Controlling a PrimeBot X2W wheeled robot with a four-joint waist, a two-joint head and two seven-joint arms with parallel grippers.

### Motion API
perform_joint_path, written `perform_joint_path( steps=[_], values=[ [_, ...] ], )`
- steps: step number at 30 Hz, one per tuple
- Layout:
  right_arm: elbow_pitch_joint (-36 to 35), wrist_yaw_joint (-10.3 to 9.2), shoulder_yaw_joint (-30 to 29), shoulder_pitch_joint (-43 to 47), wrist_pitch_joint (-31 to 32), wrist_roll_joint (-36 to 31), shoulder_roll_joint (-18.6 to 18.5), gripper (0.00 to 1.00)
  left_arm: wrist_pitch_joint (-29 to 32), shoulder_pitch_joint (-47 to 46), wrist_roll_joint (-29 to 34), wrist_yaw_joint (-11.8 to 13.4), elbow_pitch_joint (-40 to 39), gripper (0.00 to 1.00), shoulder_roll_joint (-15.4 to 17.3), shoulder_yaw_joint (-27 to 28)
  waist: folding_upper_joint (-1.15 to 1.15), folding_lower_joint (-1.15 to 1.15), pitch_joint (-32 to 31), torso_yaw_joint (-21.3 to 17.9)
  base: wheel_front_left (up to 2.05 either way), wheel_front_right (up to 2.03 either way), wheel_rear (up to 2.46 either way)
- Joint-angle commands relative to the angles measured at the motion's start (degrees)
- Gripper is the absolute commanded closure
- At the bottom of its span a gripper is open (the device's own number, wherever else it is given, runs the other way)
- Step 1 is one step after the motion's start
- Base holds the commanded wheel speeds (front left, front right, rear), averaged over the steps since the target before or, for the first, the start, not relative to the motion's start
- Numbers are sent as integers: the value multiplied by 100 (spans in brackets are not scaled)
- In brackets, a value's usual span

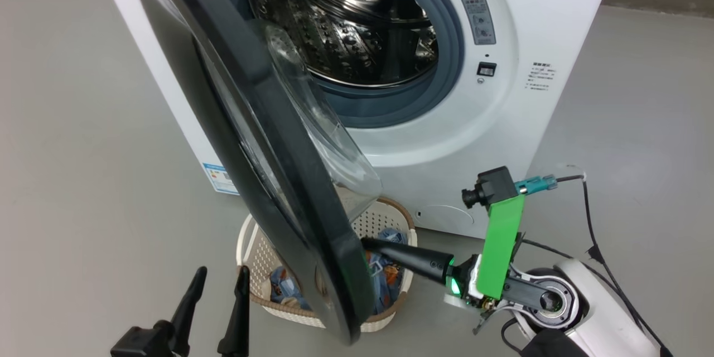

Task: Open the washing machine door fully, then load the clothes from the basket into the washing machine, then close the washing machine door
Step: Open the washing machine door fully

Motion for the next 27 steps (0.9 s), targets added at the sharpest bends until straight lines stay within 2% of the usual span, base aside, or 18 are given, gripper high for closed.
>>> perform_joint_path(
  steps=[1,10,18,19,20,21,22,23,27],
  values=[
    [-224,10,144,51,45,-92,146,100,-37,-58,49,-14,-178,0,69,200,0,0,-61,67,0,0,0],
    [-276,10,287,177,52,-121,267,100,-37,37,55,-14,-225,0,96,241,0,0,-147,209,0,0,0],
    [-157,10,165,261,-188,-204,226,100,-37,39,26,-14,-190,0,124,239,0,0,-188,144,0,0,0],
    [-137,10,136,279,-270,-251,196,87,-37,39,19,-14,-175,0,137,237,0,0,-204,121,0,0,0],
    [-113,10,116,302,-355,-302,160,60,-37,42,10,-14,-164,0,151,228,0,0,-217,102,0,0,0],
    [-98,10,110,328,-429,-354,113,40,-37,43,2,-14,-156,0,165,221,0,0,-227,83,0,0,0],
    [-91,10,116,353,-501,-413,57,6,-37,46,-3,-14,-149,0,176,225,0,0,-237,58,0,0,0],
    [-84,10,119,385,-580,-459,3,0,-37,49,-6,-14,-144,0,186,231,0,0,-246,35,0,0,0],
    [-21,10,84,505,-920,-547,-204,0,-37,72,-11,-14,-148,0,215,278,0,0,-288,-83,0,0,0]
  ],
)
